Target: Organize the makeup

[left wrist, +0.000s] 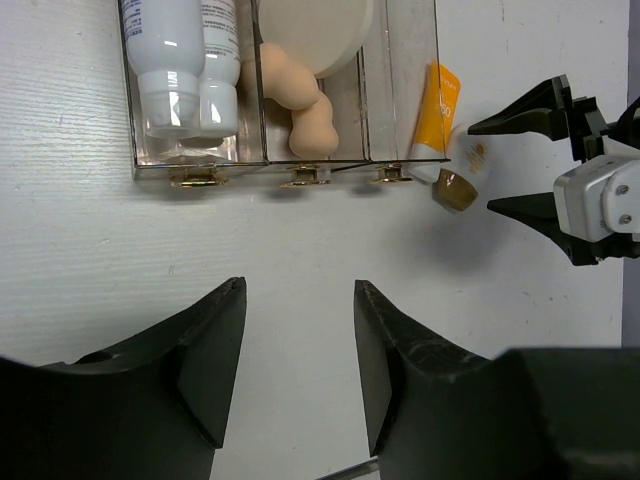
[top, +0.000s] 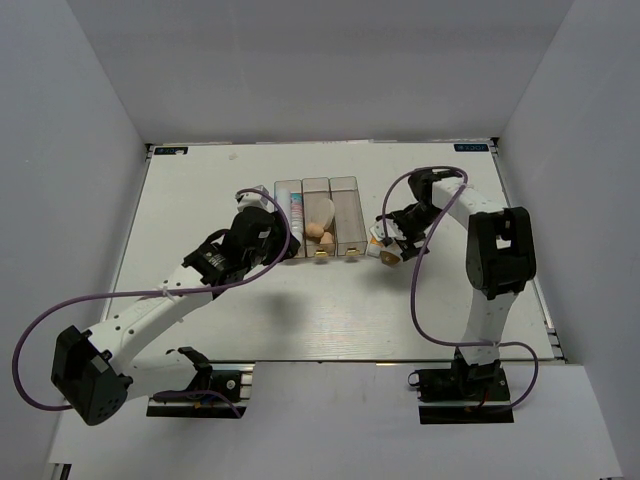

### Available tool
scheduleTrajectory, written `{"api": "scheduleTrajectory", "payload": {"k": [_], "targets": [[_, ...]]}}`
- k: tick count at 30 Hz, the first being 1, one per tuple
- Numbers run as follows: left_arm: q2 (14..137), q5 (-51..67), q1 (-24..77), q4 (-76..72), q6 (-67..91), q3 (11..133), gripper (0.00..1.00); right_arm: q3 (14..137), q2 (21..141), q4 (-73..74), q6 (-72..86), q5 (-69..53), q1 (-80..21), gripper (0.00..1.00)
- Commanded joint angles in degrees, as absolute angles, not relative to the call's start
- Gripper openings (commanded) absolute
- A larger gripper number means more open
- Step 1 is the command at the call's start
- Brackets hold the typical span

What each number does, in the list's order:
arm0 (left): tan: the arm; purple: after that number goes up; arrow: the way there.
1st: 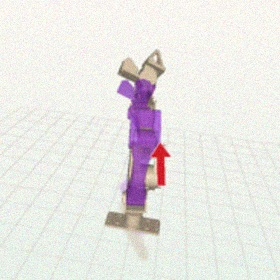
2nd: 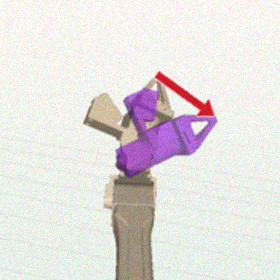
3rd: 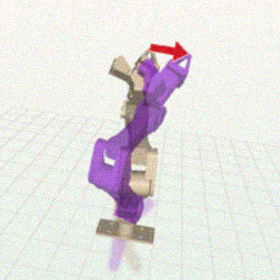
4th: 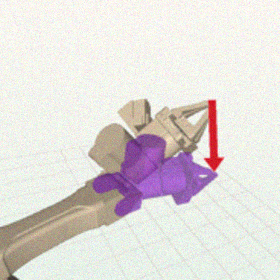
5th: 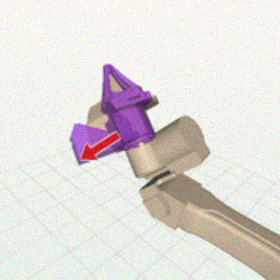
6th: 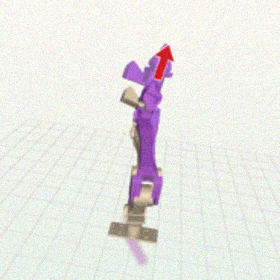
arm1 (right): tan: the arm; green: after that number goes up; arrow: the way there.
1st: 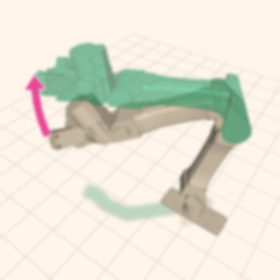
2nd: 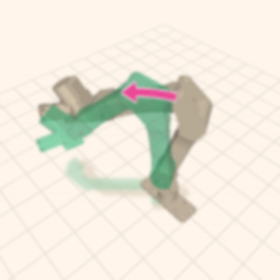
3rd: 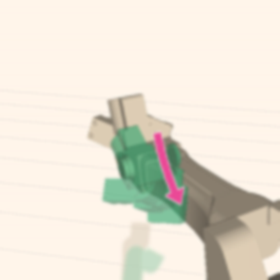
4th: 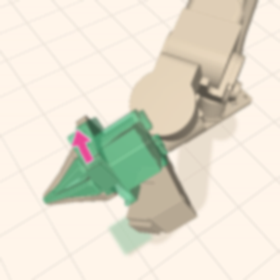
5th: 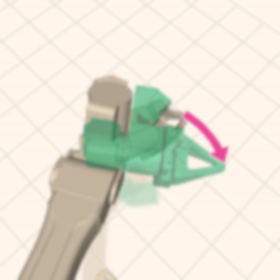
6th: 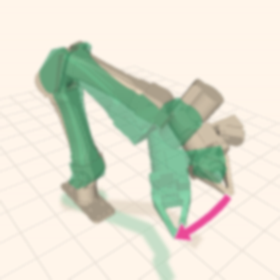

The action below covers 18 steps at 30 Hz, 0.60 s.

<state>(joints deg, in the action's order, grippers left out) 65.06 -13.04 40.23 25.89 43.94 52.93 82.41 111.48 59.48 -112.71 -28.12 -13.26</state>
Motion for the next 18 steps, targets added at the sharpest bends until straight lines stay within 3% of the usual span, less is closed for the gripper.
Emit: {"api": "scheduleTrajectory", "payload": {"k": [1, 18], "targets": [[64.9, -13.2, 39.9, 26.0, 43.3, 53.9, 0.58, 83.7, 112.8, 60.0, -117.2, -26.1, -13.9, 0.88], [67.2, -12.7, 39.9, 26.4, 42.8, 55.7, 0.58, 80.3, 115.8, 55.5, -114.5, -21.9, -14.4, 0.85]]}}
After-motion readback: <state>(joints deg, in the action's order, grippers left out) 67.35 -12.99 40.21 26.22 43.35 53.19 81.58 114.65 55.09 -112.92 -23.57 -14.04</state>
